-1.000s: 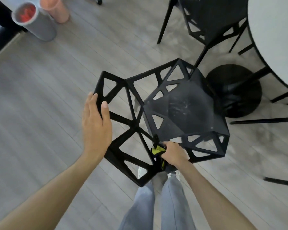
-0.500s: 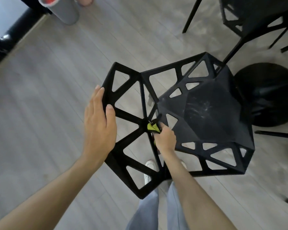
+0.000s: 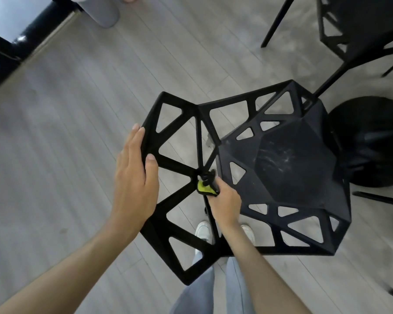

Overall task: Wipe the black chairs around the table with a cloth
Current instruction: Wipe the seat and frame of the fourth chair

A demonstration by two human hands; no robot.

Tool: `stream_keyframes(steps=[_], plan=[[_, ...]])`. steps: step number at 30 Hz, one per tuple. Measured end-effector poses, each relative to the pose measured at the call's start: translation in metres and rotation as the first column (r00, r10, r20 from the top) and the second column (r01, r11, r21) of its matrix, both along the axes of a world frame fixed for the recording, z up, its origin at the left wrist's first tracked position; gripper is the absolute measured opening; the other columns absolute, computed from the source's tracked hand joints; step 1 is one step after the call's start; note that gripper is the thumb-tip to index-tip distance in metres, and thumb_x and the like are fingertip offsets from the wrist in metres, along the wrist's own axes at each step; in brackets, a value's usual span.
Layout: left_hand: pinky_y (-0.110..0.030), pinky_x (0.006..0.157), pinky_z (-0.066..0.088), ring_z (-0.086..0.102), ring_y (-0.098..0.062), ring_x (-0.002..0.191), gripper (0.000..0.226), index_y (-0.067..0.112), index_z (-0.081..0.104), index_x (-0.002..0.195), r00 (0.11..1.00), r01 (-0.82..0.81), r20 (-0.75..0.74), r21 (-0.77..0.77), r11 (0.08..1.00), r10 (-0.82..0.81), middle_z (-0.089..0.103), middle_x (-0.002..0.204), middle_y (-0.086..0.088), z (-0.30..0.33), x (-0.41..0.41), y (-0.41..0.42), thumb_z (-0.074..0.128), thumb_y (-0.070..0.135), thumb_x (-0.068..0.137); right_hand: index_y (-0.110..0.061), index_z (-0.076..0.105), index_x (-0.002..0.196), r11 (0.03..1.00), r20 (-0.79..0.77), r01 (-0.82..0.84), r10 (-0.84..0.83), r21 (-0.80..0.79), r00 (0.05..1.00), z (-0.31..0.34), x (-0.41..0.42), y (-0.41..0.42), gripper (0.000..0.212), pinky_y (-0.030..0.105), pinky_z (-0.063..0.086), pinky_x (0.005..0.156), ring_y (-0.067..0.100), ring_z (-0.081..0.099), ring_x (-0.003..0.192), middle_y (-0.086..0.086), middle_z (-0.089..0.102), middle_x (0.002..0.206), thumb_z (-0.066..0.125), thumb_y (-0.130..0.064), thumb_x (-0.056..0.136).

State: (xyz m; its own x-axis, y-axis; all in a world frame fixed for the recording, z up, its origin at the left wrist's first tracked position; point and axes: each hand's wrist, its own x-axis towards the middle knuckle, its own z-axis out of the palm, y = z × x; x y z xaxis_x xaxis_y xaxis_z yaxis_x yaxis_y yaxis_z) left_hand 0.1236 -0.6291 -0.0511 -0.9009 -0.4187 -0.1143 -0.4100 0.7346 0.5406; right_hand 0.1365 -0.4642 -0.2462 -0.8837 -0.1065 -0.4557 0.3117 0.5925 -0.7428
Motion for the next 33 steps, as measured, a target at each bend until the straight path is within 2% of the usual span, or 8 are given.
stream_keyframes(steps=[4, 7, 12, 17, 19, 22, 26, 33], plan=[[-0.025, 0.125, 0.016, 0.016, 0.004, 0.154, 0.055, 0.022, 0.028, 0.162, 1.0, 0.009, 0.006, 0.0, 1.0, -0.009, 0.023, 0.17, 0.01, 0.0, -0.001, 0.0, 0.031, 0.028, 0.107, -0.028, 0.056, 0.08, 0.999, -0.071, 0.032, -0.032, 0.005, 0.997, -0.004, -0.012, -0.011, 0.021, 0.032, 0.052, 0.058, 0.008, 0.06, 0.065, -0.012, 0.063, 0.069, 0.071, -0.028, 0.095], [-0.034, 0.128, 0.019, 0.016, 0.001, 0.156, 0.055, 0.022, 0.028, 0.162, 1.0, 0.01, 0.0, 0.014, 1.0, -0.01, 0.023, 0.17, 0.011, -0.001, 0.0, 0.0, 0.031, 0.028, 0.108, -0.033, 0.055, 0.082, 0.993, -0.039, 0.109, -0.107, 0.035, 0.993, -0.02, -0.037, -0.019, 0.025, 0.026, 0.045, 0.057, 0.01, 0.065, 0.074, -0.016, 0.065, 0.075, 0.068, -0.014, 0.094], [-0.034, 0.127, 0.021, 0.019, -0.001, 0.155, 0.055, 0.022, 0.03, 0.162, 1.0, 0.009, -0.015, 0.019, 1.0, -0.009, 0.025, 0.169, 0.013, -0.002, 0.001, -0.001, 0.032, 0.025, 0.107, -0.027, 0.068, 0.111, 0.979, 0.033, 0.175, -0.179, 0.1, 0.983, -0.057, -0.093, -0.03, 0.027, 0.027, 0.047, 0.067, 0.019, 0.07, 0.102, -0.006, 0.075, 0.105, 0.064, -0.007, 0.095], [-0.036, 0.126, 0.023, 0.02, -0.001, 0.155, 0.055, 0.024, 0.029, 0.162, 1.0, 0.013, -0.007, 0.023, 1.0, -0.013, 0.024, 0.169, 0.014, -0.004, 0.0, -0.003, 0.032, 0.025, 0.107, -0.021, 0.068, 0.121, 0.967, 0.102, 0.234, -0.244, 0.103, 0.964, -0.052, -0.103, -0.037, 0.028, 0.027, 0.045, 0.077, 0.022, 0.069, 0.109, -0.001, 0.075, 0.112, 0.061, -0.008, 0.097], [-0.037, 0.127, 0.023, 0.02, -0.001, 0.155, 0.055, 0.024, 0.028, 0.162, 1.0, 0.019, -0.012, 0.022, 1.0, -0.018, 0.024, 0.169, 0.013, -0.003, 0.0, -0.003, 0.032, 0.025, 0.107, -0.02, 0.072, 0.114, 0.98, 0.079, 0.198, -0.197, -0.006, 0.977, -0.036, -0.079, -0.03, 0.023, 0.027, 0.049, 0.081, 0.02, 0.071, 0.105, -0.004, 0.076, 0.104, 0.066, -0.008, 0.096], [-0.039, 0.127, 0.024, 0.02, -0.002, 0.155, 0.056, 0.024, 0.027, 0.162, 1.0, 0.024, -0.006, 0.005, 1.0, -0.024, 0.024, 0.169, 0.013, -0.002, 0.0, -0.002, 0.033, 0.025, 0.107, -0.028, 0.071, 0.09, 0.992, 0.078, 0.092, -0.086, -0.082, 0.993, -0.008, -0.047, -0.015, 0.008, 0.026, 0.049, 0.067, 0.007, 0.068, 0.081, -0.014, 0.071, 0.077, 0.069, -0.024, 0.097], [-0.031, 0.126, 0.021, 0.019, -0.001, 0.155, 0.056, 0.024, 0.027, 0.163, 1.0, 0.023, 0.009, -0.003, 1.0, -0.023, 0.023, 0.17, 0.013, -0.002, -0.001, -0.002, 0.033, 0.026, 0.107, -0.028, 0.07, 0.09, 0.991, 0.031, -0.022, 0.027, -0.131, 0.999, 0.016, -0.024, -0.006, 0.007, 0.024, 0.053, 0.063, 0.003, 0.066, 0.075, -0.015, 0.07, 0.073, 0.074, -0.033, 0.094], [-0.028, 0.125, 0.02, 0.018, 0.0, 0.155, 0.056, 0.025, 0.027, 0.163, 1.0, 0.023, 0.007, -0.017, 1.0, -0.023, 0.023, 0.17, 0.014, -0.002, 0.0, -0.003, 0.032, 0.025, 0.107, -0.024, 0.069, 0.087, 0.928, -0.078, 0.303, -0.326, -0.215, 0.942, 0.019, -0.106, -0.061, 0.01, 0.027, 0.053, 0.068, 0.0, 0.063, 0.075, -0.013, 0.067, 0.074, 0.069, -0.025, 0.097]])
